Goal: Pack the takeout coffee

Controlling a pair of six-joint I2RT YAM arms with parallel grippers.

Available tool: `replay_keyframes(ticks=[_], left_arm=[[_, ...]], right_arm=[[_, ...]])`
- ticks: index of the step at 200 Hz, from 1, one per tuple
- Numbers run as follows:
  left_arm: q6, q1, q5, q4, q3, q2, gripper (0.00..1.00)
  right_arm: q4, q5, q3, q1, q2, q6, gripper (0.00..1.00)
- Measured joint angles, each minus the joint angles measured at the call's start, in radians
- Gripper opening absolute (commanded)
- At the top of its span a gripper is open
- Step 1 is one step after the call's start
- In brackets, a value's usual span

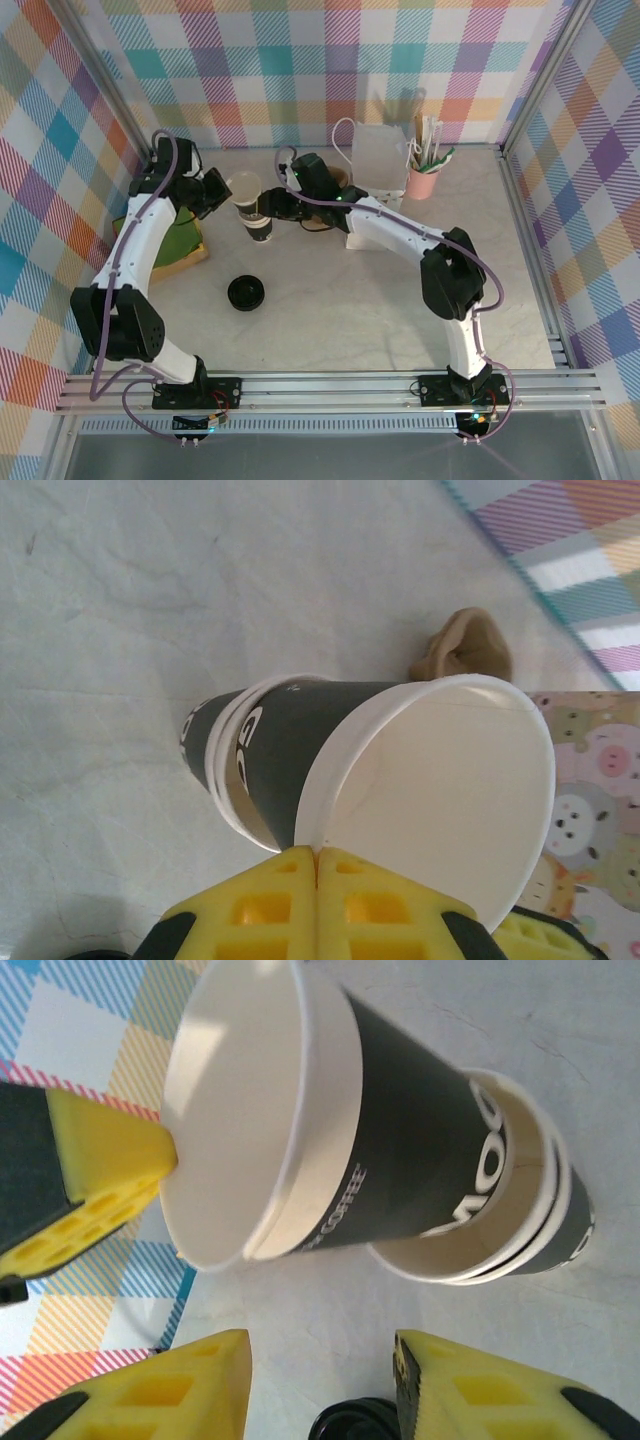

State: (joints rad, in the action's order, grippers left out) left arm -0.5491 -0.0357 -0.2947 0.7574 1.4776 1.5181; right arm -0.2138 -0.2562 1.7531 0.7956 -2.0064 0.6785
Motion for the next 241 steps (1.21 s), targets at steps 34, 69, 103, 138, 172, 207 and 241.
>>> replay_keyframes(ticks=[34,69,103,138,172,207,241], left_arm=[[0.0,-0.001,0.0,0.004,0.011,-0.072,0.0],[0.0,-0.016,0.0,0.029,0.011,-0.128,0.0],[0.0,-0.072,0.012,0.051,0.011,-0.174,0.0],[-0.001,-0.183,0.055,0.06,-0.002,-0.219,0.0],[-0.01,-0.309,0.107,0.06,-0.055,-0.249,0.0],[-0.031,-0.419,0.16,0.051,-0.114,-0.245,0.0],[-0.054,-0.513,0.202,0.027,-0.157,-0.214,0.0]], right_arm=[[-0.092,0.037,0.021,0.02,0.082,-0.057,0.46],[-0.166,0.075,0.006,0.024,0.22,-0.11,0.5],[-0.242,0.118,-0.038,0.024,0.378,-0.171,0.59],[-0.337,0.172,-0.121,0.024,0.522,-0.239,0.69],[-0.412,0.225,-0.256,0.024,0.679,-0.285,0.82],[-0.458,0.277,-0.33,0.021,0.818,-0.328,0.92],[-0.483,0.29,-0.331,0.009,0.845,-0.354,0.99]])
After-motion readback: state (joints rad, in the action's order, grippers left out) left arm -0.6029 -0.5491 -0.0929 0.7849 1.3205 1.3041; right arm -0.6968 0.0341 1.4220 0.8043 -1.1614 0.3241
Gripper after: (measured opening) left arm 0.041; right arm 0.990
